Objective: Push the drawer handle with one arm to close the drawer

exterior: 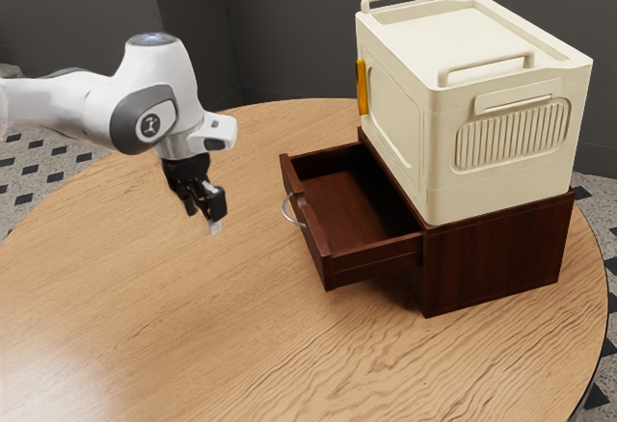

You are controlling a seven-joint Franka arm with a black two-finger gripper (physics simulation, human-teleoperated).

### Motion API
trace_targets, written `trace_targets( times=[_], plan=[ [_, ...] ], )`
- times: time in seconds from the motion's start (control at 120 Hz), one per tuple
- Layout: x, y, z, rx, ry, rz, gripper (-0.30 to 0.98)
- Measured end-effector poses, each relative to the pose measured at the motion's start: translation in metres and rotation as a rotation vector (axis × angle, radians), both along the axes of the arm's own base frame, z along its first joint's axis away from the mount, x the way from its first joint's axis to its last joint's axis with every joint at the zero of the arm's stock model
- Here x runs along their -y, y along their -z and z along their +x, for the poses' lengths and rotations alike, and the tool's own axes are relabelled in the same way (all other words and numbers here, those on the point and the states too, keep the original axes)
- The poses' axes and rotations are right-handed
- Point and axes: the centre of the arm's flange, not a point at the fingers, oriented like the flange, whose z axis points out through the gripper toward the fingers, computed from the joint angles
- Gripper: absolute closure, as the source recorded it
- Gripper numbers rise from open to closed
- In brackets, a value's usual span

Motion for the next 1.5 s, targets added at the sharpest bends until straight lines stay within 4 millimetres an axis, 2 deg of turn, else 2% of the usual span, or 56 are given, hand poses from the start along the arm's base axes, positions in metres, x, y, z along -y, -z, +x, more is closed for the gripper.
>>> trace_targets(
  times=[0.075, 0.158, 0.267, 0.367, 0.583, 0.667, 0.908, 1.367, 1.5],
  plan=[
    [0.002, 0.007, 0.019, 0.049, 0.045, 0.006, 0.3],
    [0.009, 0.016, 0.03, 0.079, 0.099, -0.003, 0.37],
    [0.031, 0.03, 0.037, 0.089, 0.18, -0.024, 0.43],
    [0.047, 0.033, 0.05, 0.108, 0.242, -0.033, 0.46],
    [0.06, 0.034, 0.078, 0.148, 0.334, -0.028, 0.53],
    [0.064, 0.035, 0.085, 0.157, 0.365, -0.024, 0.54],
    [0.102, 0.038, 0.101, 0.179, 0.472, -0.042, 0.56],
    [0.138, 0.045, 0.155, 0.254, 0.551, -0.08, 0.55],
    [0.141, 0.049, 0.17, 0.277, 0.556, -0.098, 0.55]
  ],
)
